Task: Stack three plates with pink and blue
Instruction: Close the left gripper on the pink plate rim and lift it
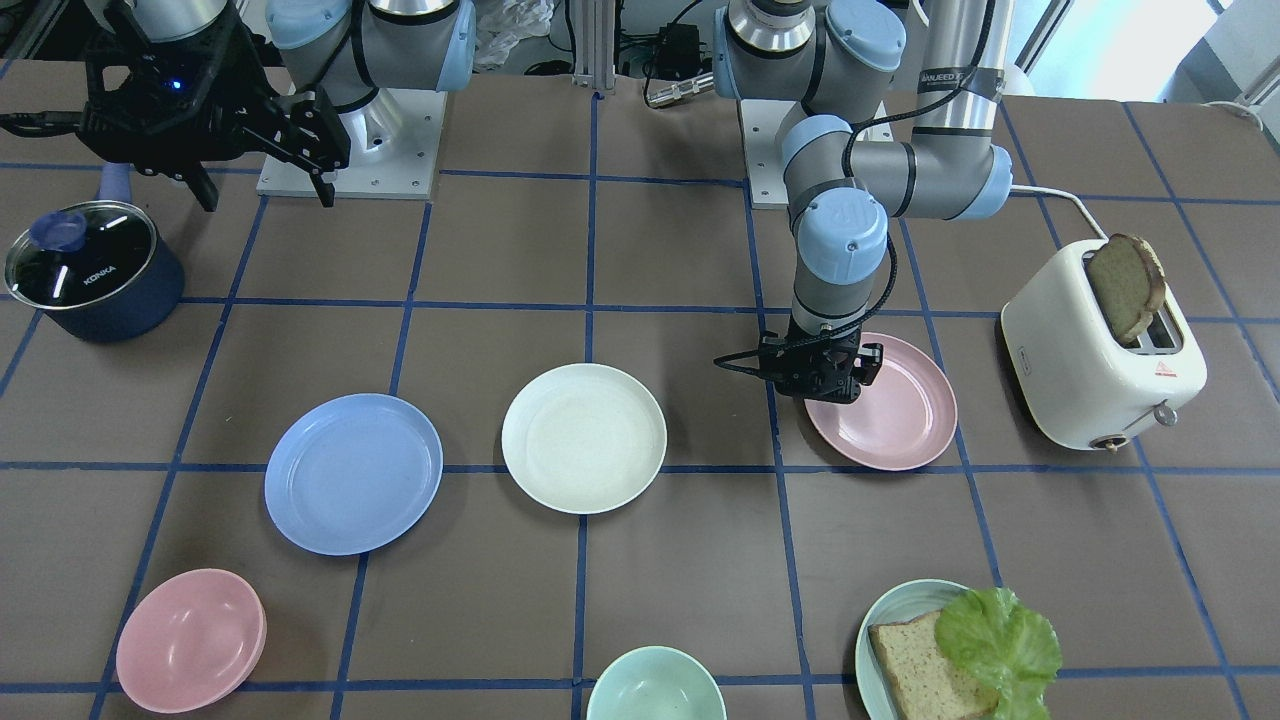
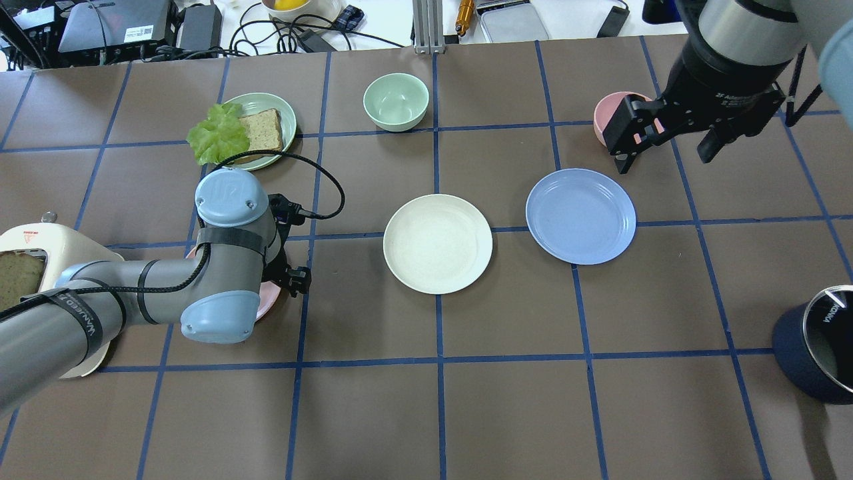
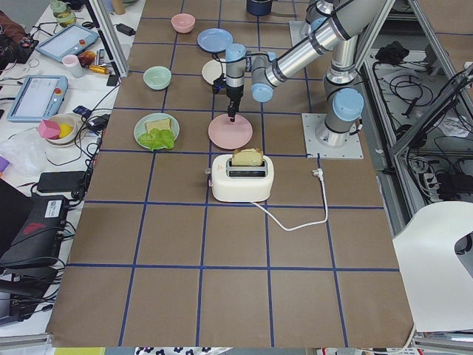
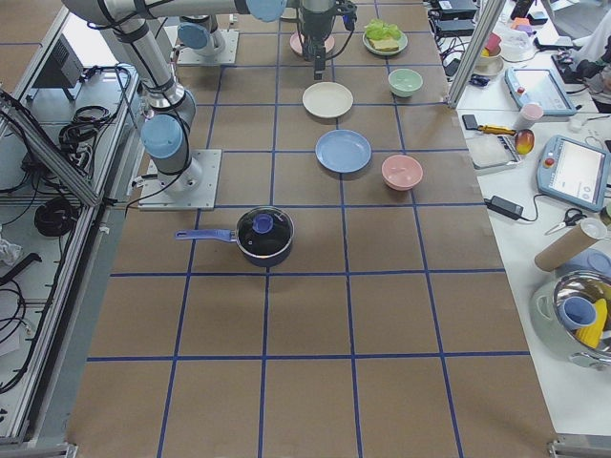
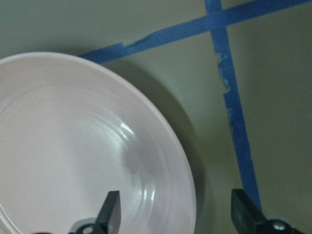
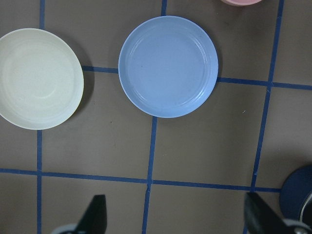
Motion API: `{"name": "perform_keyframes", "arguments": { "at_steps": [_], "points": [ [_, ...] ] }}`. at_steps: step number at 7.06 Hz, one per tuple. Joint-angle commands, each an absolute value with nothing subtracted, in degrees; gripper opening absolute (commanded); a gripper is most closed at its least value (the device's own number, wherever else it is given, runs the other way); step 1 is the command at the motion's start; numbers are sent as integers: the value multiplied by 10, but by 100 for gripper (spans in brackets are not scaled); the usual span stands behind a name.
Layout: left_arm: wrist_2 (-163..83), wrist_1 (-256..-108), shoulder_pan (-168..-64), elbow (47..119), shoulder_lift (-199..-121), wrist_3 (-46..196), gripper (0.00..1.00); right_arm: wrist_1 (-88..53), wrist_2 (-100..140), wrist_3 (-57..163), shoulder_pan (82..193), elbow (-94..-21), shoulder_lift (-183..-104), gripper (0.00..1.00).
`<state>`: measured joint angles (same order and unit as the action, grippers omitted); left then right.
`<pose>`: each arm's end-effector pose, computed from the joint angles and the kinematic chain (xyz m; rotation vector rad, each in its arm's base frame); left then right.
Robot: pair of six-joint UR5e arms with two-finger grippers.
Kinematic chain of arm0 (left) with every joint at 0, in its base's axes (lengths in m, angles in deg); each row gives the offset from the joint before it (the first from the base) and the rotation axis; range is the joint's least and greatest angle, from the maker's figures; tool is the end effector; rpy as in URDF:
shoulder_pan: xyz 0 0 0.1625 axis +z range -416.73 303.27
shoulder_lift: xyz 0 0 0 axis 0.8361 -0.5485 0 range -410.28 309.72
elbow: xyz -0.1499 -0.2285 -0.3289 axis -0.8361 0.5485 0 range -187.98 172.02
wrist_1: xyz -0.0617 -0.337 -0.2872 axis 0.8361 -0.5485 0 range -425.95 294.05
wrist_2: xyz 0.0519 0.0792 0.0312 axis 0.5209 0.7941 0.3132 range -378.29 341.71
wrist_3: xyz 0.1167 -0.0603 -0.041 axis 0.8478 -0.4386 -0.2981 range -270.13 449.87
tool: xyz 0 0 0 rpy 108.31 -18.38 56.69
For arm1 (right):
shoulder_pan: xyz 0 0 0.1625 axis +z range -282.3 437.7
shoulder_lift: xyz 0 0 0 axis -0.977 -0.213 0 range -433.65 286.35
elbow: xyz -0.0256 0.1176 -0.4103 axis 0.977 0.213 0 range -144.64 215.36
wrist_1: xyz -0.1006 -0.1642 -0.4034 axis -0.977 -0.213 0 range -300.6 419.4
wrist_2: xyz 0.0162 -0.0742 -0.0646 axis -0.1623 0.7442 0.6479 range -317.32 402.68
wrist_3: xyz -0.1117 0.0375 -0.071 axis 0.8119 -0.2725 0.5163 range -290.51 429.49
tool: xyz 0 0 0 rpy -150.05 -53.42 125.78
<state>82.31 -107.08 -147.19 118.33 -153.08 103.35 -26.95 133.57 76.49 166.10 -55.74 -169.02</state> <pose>-0.1117 -0.4724 0.1212 0.3595 2.9360 0.0373 0.1174 -0.4901 0.4835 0.1468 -3.1218 0.0146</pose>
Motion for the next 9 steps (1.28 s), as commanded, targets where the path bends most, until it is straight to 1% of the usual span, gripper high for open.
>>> {"name": "perform_keyframes", "arguments": {
  "at_steps": [1, 2, 3, 6, 8, 9],
  "points": [
    [823, -1069, -1473, 1182, -1531, 1036, 31, -270, 1336, 766, 1661, -556, -1690, 100],
    [826, -1069, -1475, 1181, -1530, 1035, 9, -268, 1336, 766, 1661, -556, -1690, 100],
    [847, -1069, -1482, 1181, -1531, 1032, 0, -269, 1336, 766, 1661, -556, -1690, 100],
    [877, -1066, -1504, 1179, -1532, 1024, 0, -273, 1343, 771, 1654, -564, -1679, 100],
    [871, -1060, -1512, 1167, -1522, 1023, 0, -291, 1337, 772, 1610, -567, -1620, 100],
    [869, -1061, -1533, 1153, -1518, 1023, 0, -325, 1336, 777, 1588, -568, -1583, 100]
  ]
}}
